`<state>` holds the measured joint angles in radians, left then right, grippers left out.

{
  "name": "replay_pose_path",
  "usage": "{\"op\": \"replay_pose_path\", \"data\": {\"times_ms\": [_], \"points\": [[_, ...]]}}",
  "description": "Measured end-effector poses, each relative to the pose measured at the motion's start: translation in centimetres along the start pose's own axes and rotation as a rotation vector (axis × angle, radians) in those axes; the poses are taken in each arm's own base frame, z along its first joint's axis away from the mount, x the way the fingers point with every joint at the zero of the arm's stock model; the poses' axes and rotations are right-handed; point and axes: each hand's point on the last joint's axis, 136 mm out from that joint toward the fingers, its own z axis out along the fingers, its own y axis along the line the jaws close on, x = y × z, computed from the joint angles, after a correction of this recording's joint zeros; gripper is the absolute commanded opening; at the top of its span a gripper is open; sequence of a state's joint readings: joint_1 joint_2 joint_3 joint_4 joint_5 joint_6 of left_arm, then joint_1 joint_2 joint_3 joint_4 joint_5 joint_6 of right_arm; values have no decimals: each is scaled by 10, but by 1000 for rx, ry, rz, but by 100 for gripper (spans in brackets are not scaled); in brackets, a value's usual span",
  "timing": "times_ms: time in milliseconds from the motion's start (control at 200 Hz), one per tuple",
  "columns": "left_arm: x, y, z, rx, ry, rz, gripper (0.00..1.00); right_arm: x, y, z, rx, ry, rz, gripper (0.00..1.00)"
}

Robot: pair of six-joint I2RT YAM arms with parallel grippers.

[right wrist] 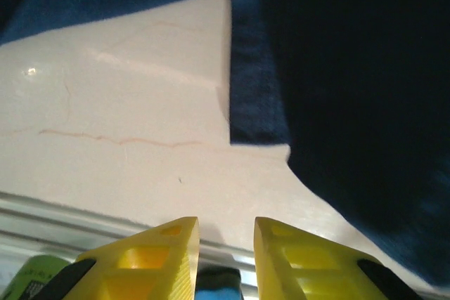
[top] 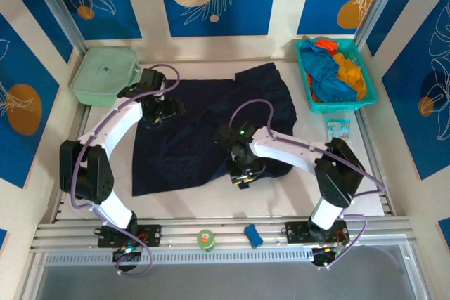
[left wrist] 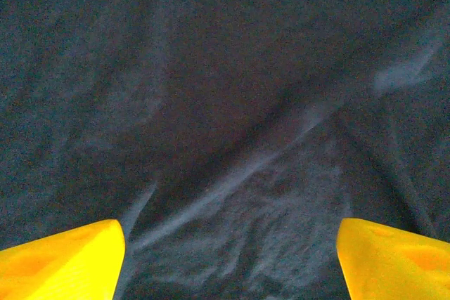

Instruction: Fold and stack the t-shirts

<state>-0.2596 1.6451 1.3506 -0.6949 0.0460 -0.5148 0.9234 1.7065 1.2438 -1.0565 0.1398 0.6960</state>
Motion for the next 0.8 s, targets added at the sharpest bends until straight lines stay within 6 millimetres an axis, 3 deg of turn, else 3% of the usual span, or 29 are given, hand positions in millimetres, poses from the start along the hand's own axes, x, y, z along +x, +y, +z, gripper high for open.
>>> {"op": "replay_pose_path", "data": {"times_ms": [305, 375, 590, 800], "points": [[5, 3, 3, -9, 14, -1, 79, -13, 2, 52, 58, 76, 16, 30], [5, 3, 3, -9, 14, -1, 79, -13, 2, 58, 67, 86, 18, 25], [5, 3, 3, -9, 14, -1, 79, -10, -5, 58, 68, 83, 31, 0], [6, 3, 4, -9, 14, -1, 79, 7, -24, 56, 88, 94, 47, 0]]}}
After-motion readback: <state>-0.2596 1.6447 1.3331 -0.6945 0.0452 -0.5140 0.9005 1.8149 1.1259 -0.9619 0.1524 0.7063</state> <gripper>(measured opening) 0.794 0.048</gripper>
